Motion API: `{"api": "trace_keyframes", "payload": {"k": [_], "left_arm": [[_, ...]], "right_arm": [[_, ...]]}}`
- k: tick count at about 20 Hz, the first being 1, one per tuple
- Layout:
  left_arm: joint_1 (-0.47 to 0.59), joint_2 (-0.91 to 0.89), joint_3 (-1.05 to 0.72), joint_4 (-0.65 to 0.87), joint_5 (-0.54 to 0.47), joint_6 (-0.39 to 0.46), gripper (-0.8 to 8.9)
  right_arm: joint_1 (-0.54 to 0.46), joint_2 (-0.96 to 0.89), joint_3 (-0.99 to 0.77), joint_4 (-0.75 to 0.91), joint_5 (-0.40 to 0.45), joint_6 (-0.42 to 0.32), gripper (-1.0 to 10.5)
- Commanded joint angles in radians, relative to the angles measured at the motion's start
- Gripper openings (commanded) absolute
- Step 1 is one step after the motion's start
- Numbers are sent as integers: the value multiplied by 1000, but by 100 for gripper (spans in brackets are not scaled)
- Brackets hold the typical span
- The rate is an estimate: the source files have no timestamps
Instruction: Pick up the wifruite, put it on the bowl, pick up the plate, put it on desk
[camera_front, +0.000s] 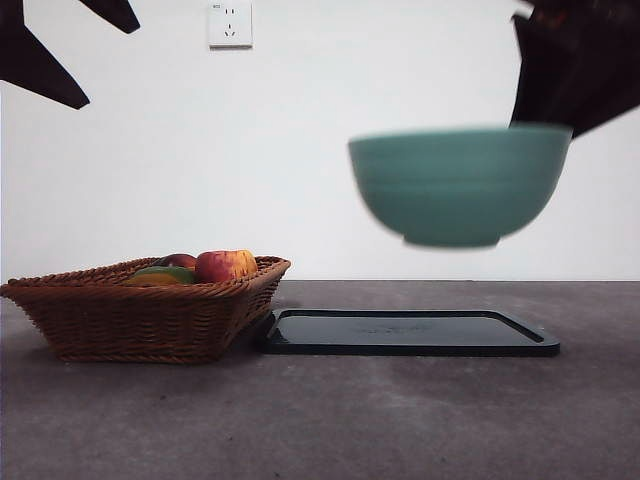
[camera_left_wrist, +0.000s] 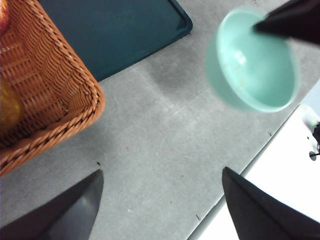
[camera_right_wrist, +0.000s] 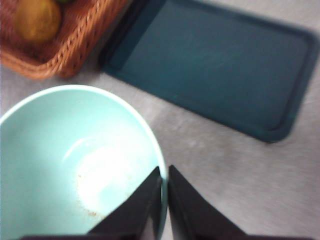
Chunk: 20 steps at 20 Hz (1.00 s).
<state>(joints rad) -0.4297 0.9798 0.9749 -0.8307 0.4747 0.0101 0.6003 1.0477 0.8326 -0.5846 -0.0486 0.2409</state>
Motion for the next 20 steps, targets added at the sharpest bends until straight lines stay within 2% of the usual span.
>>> {"api": "trace_keyframes", "payload": {"k": [1, 6, 10, 17, 20], "left_arm": [[-5, 7, 19, 8, 5, 12, 375], [-5, 7, 19, 8, 5, 12, 375], [-5, 7, 19, 8, 5, 12, 375], [-5, 7, 19, 7, 5, 12, 375], [-5, 7, 19, 7, 5, 12, 375]], "right_arm": [[25, 24, -49, 88, 5, 49, 13], [42, 122, -145, 232, 5, 76, 13], [53, 223, -151, 299, 30, 76, 13], [53, 272, -151, 320, 31, 82, 19], [53, 272, -151, 321, 31, 87, 186]]}}
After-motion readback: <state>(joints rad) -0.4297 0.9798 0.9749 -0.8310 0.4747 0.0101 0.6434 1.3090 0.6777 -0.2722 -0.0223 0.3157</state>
